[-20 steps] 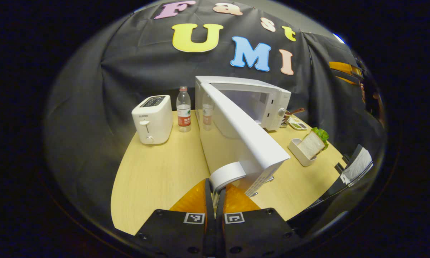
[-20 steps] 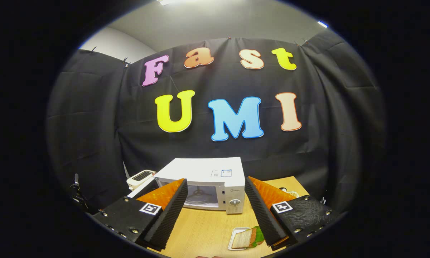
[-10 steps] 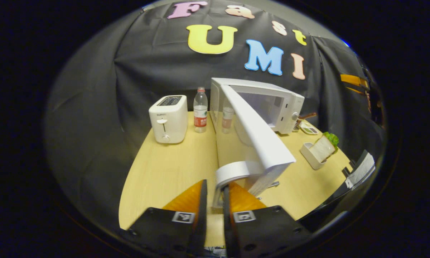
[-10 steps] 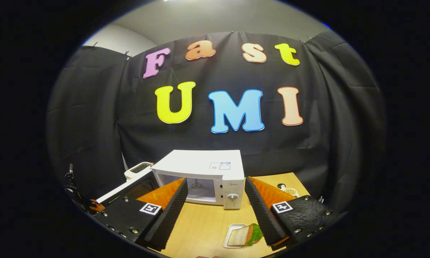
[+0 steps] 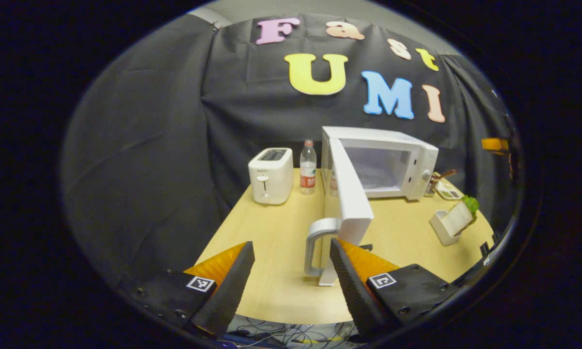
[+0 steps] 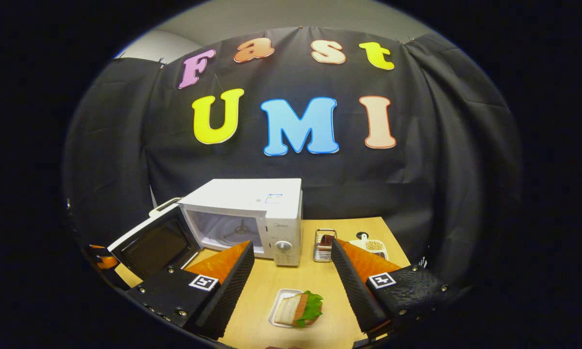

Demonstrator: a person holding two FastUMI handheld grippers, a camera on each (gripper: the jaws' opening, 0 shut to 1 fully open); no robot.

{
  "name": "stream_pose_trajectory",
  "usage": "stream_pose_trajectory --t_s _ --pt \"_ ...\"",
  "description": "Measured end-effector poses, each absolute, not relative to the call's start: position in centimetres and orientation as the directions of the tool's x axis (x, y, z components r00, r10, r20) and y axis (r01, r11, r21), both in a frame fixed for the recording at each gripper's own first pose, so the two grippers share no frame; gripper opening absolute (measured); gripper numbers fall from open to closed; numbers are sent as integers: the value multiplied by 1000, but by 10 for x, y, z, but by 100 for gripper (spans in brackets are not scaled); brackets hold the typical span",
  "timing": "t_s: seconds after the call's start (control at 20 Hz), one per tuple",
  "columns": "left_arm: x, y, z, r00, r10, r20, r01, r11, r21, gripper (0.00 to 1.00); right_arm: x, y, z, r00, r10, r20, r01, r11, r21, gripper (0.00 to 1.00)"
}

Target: Open the microwave oven with the left hand, put the food in, and close the microwave oven.

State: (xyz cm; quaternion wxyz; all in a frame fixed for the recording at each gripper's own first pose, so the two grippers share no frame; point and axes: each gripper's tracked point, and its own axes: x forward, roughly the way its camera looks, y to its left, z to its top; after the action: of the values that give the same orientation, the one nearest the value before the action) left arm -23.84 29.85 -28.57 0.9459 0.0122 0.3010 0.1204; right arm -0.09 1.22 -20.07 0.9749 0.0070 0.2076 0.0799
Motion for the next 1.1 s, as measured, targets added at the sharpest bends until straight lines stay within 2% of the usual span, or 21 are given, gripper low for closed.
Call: stream_pose_trajectory --t_s 0.15,0.3,0.5,0.55,0.6,0.65,0.8,0.85,1.1 --pt "-216 262 -194 872 291 -394 -291 955 60 99 -1 -17 -245 847 183 -499 -150 983 106 97" --pt "-178 221 -108 915 341 -215 -339 940 49 100 -15 -23 -302 721 259 -642 -139 963 232 98" --pt "-130 140 -28 945 321 -57 -319 947 39 100 -42 -30 -355 599 318 -735 -105 941 322 98" --pt "-120 123 -14 949 313 -34 -311 949 46 98 -47 -28 -364 576 336 -745 -108 935 338 98" --pt "-107 108 -5 952 306 -20 -305 951 47 100 -51 -26 -373 553 352 -755 -109 929 354 94" --pt "-97 92 6 956 294 1 -293 955 39 100 -54 -24 -379 534 369 -761 -114 923 368 98" --pt "-80 64 33 956 290 40 -291 957 21 96 -62 -12 -394 482 408 -775 -118 907 404 98" --pt "-77 62 37 954 296 45 -297 955 21 99 -63 -7 -398 463 419 -781 -109 901 419 98" --pt "-72 68 24 955 297 8 -297 954 36 100 -59 8 -426 426 373 -824 -75 922 379 97"
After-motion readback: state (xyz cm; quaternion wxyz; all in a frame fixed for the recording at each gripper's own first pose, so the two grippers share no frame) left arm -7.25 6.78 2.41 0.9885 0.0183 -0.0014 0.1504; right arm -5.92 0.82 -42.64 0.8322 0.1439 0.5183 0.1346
